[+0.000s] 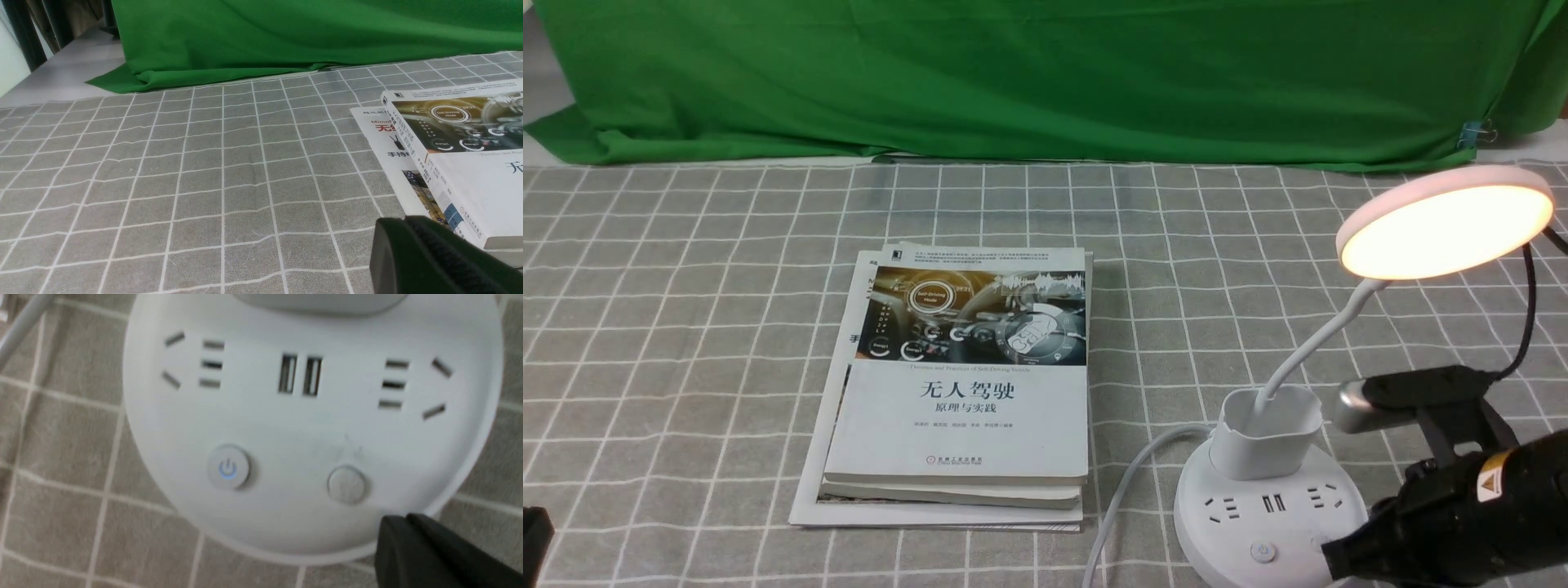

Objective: Turn off the desk lamp on the grey coffee tablecloth by hand.
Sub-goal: 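Press the power button on the lamp base to turn the lamp off with the right gripper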

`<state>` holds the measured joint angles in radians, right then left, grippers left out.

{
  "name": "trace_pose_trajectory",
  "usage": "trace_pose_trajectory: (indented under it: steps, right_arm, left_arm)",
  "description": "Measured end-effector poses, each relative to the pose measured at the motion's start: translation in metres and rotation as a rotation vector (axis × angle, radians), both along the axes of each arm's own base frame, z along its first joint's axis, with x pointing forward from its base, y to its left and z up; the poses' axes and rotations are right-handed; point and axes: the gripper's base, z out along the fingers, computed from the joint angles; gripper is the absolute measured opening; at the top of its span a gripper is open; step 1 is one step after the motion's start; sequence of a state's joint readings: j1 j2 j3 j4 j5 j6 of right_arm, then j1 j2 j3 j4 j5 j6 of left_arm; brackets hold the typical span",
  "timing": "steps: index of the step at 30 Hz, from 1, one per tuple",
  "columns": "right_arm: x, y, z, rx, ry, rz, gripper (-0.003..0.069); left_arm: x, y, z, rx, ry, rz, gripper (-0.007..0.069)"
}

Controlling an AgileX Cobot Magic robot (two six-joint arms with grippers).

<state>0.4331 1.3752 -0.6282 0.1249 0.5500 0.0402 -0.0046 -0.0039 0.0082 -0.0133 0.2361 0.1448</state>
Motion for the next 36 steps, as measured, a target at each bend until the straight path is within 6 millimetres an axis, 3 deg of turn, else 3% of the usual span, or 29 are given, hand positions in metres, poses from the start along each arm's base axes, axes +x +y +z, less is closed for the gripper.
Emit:
trace_pose_trajectory:
  steps: [6, 16, 36]
  right_arm:
    - [0.018, 0.008, 0.012, -0.010, -0.045, -0.011, 0.0025]
    - [0.020, 0.014, -0.005, -0.005, 0.038, -0.035, 0.0025]
    - [0.028, 0.019, -0.011, 0.015, 0.051, -0.059, 0.0025]
  left_arm:
    - [0.000, 0.000, 0.000, 0.000, 0.000, 0.000, 0.0001]
    - [0.000, 0.000, 0.000, 0.000, 0.000, 0.000, 0.0001]
    - [0.000, 0.000, 0.000, 0.000, 0.000, 0.000, 0.0001]
